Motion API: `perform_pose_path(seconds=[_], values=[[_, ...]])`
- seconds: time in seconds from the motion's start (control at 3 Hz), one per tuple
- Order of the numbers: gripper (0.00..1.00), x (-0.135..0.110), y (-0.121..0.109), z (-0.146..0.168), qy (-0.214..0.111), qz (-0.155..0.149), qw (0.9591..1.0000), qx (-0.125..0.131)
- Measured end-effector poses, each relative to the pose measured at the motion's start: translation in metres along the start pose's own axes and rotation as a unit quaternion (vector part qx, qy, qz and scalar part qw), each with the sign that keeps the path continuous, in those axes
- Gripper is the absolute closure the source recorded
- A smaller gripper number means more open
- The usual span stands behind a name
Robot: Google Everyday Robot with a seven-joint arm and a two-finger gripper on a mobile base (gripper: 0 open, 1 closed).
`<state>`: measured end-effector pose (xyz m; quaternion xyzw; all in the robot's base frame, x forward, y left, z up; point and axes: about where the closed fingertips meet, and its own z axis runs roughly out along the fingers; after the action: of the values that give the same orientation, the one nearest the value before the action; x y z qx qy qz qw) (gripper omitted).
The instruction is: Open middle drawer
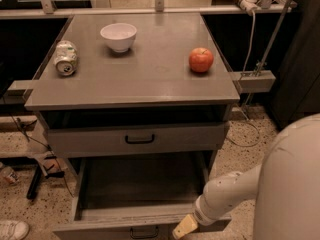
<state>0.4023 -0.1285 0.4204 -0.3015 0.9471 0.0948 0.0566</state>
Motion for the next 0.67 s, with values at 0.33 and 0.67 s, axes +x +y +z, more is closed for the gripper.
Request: perform_pose_path(seconds=[0.33, 0.67], values=[[0.00, -0.002, 0.002, 0.001, 0.000, 0.000, 1.0000, 0.000], [0.00, 0.010, -0.008, -0.031, -0.039, 0.080, 0.9957, 0.025]])
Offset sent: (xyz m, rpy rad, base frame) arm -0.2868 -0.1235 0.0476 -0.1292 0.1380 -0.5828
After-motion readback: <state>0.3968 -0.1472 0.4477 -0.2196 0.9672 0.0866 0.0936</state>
